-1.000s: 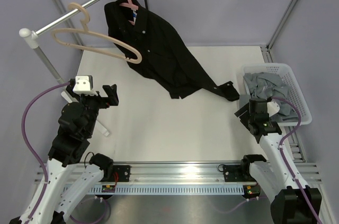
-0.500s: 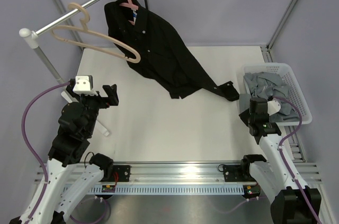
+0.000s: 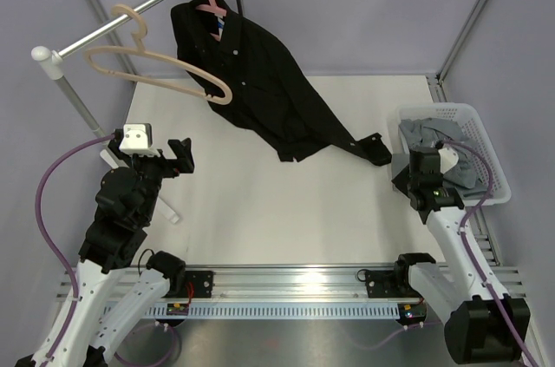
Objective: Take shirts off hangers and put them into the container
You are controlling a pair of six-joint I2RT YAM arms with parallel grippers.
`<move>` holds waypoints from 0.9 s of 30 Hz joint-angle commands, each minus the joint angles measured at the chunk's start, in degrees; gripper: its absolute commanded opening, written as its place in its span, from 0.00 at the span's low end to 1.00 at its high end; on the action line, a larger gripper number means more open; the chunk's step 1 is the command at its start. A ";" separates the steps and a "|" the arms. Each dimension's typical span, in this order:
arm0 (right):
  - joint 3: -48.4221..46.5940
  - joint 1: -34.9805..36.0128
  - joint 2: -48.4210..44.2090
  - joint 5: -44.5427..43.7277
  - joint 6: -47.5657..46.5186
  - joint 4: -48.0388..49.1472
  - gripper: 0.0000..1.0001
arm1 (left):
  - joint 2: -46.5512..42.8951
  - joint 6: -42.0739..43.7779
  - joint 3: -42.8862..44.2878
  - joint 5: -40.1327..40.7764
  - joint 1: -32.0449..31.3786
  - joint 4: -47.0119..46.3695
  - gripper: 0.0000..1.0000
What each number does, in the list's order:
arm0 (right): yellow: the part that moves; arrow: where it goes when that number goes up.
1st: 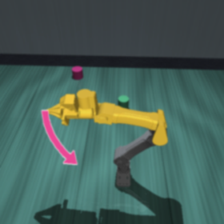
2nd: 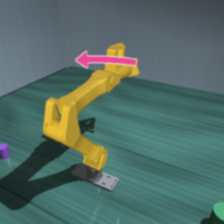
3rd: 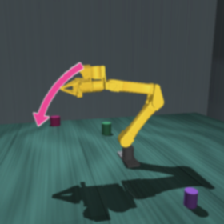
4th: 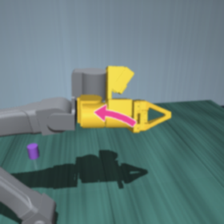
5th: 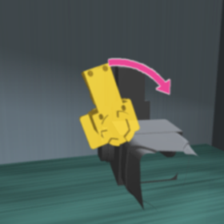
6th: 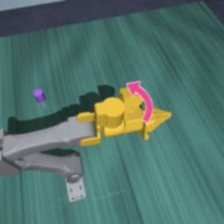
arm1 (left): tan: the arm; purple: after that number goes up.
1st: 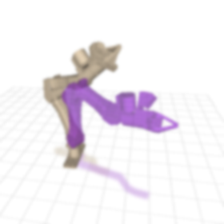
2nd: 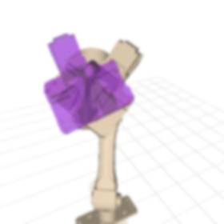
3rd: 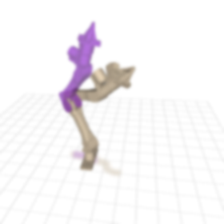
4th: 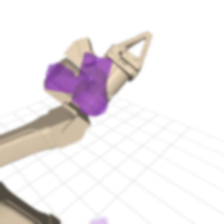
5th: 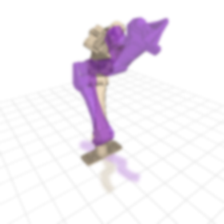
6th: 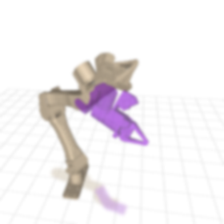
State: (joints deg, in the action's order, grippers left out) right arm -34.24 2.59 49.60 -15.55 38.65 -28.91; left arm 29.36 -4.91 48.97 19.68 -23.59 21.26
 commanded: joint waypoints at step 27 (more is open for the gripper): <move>-32.11 22.90 37.22 -39.28 -7.98 -23.21 0.65 | -0.36 0.42 -0.54 -0.43 0.13 -2.71 0.99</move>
State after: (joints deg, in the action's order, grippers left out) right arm -62.76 24.58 84.82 -44.82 28.95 -47.94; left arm 29.36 -4.91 48.97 19.68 -23.62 21.26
